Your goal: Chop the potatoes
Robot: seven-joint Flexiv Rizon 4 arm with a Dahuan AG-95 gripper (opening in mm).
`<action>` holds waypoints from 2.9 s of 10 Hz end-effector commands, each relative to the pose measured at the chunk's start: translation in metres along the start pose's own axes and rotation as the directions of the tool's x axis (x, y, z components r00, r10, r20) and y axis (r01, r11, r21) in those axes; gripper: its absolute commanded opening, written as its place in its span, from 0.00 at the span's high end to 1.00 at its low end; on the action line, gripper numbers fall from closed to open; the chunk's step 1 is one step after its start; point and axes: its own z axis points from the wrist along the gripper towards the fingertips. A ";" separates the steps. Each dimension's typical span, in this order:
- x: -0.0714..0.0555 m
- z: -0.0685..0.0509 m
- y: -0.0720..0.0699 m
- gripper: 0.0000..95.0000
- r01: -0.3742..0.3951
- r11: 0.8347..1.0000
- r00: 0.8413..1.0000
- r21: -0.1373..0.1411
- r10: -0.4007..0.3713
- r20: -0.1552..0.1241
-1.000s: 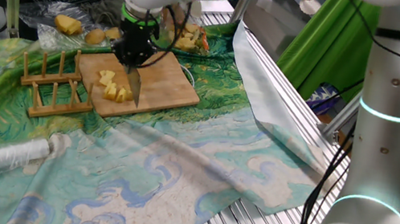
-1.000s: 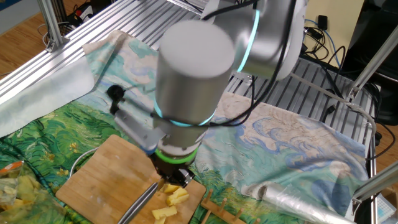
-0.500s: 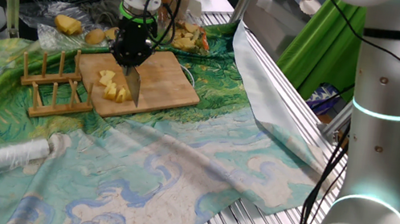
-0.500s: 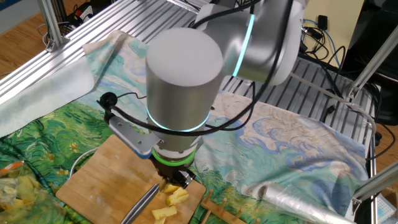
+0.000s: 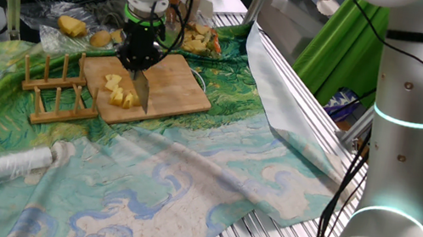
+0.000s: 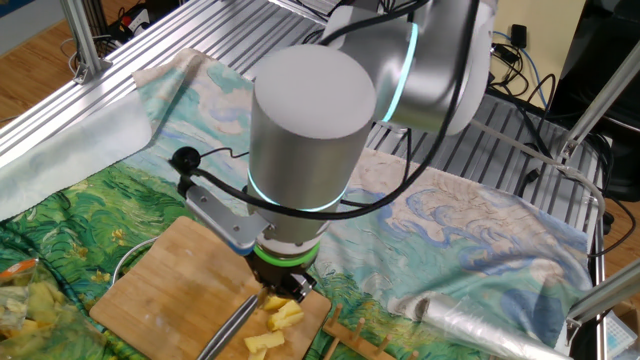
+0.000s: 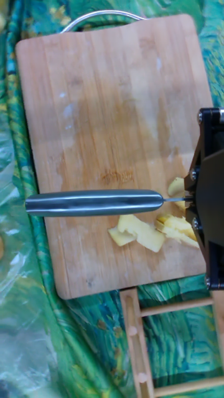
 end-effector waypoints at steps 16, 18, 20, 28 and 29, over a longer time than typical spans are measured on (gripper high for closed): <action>0.018 -0.037 0.060 1.00 -0.012 0.999 1.000 -0.030 0.012 -0.005; 0.022 -0.041 0.084 1.00 -0.006 1.000 1.000 -0.029 0.007 0.009; 0.023 -0.043 0.103 1.00 0.002 1.000 1.000 -0.031 -0.001 0.030; -0.008 -0.030 0.134 1.00 0.092 0.995 0.994 -0.023 -0.091 0.052; -0.011 -0.027 0.135 1.00 0.096 0.995 0.994 -0.023 -0.095 0.053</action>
